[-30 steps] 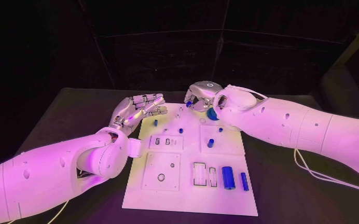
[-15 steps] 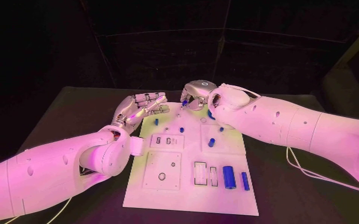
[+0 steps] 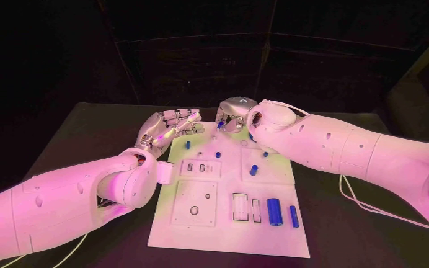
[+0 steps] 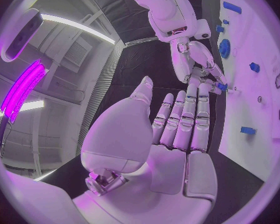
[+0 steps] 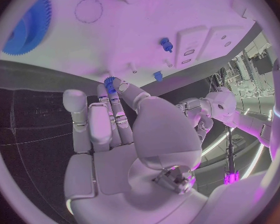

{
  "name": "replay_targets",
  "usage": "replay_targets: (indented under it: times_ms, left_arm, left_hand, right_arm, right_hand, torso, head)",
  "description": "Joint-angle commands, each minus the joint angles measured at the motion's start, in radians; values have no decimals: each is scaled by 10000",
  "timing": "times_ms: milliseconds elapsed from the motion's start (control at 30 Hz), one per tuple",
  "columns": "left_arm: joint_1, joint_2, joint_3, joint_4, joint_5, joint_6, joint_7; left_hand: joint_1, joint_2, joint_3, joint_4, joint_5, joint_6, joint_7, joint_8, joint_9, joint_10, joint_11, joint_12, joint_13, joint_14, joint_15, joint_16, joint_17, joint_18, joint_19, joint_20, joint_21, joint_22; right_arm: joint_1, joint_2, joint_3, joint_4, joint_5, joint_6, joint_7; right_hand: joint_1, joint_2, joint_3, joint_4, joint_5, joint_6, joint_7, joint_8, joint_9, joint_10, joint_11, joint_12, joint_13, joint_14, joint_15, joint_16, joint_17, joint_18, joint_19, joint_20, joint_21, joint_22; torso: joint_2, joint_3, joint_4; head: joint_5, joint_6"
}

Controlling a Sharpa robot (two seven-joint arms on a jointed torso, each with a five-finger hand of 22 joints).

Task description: Assemble the parts on the task board

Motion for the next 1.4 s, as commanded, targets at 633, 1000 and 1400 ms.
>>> replay_targets:
  times_ms: [633, 1000, 1400]
  left_arm:
    - [70, 7, 10, 37, -72, 80, 70]
    - [84, 6, 10, 28, -72, 83, 3]
    - [94, -41, 10, 9, -72, 92, -20]
  left_hand:
    - [-15, 113, -33, -49, -1, -56, 413, -44, -13, -48, -10, -39, -8, 100, 2, -52, -12, 56, 76, -15, -18, -18]
    - [-11, 128, -36, -58, 0, -88, 418, -55, -15, -59, -6, -46, -8, 101, 4, -58, -13, 55, 82, -15, -24, -23]
    - [-13, 141, -45, -64, -1, -146, 428, -76, -19, -87, 4, -63, -10, 98, 8, -67, -16, 52, 87, -14, -34, -30]
  right_arm:
    - [19, 378, 2, -374, -63, 288, -109]
    - [19, 440, 1, -478, -67, 496, -194]
    - [18, -304, 3, 297, 195, -399, -111]
  right_hand:
    - [-93, -228, 140, 130, -144, -150, 74, -68, -20, -223, 55, -32, 0, 203, 100, 88, -21, -153, -64, 71, 78, -20]
    - [-244, -560, 74, 477, -653, -918, 233, -92, -63, -987, 214, -26, -15, 104, 242, 0, -312, -94, -299, 207, -97, -390]
    - [58, -712, -927, 987, -650, -1667, 374, -11, 3, -2062, 389, 255, 58, -23, 336, -168, -753, 28, -541, 426, -545, -1164]
  torso:
    - [14, 2, -12]
    - [14, -6, -11]
    - [0, 8, -28]
  head:
    - [87, -95]
    - [101, -108]
    - [74, -91]
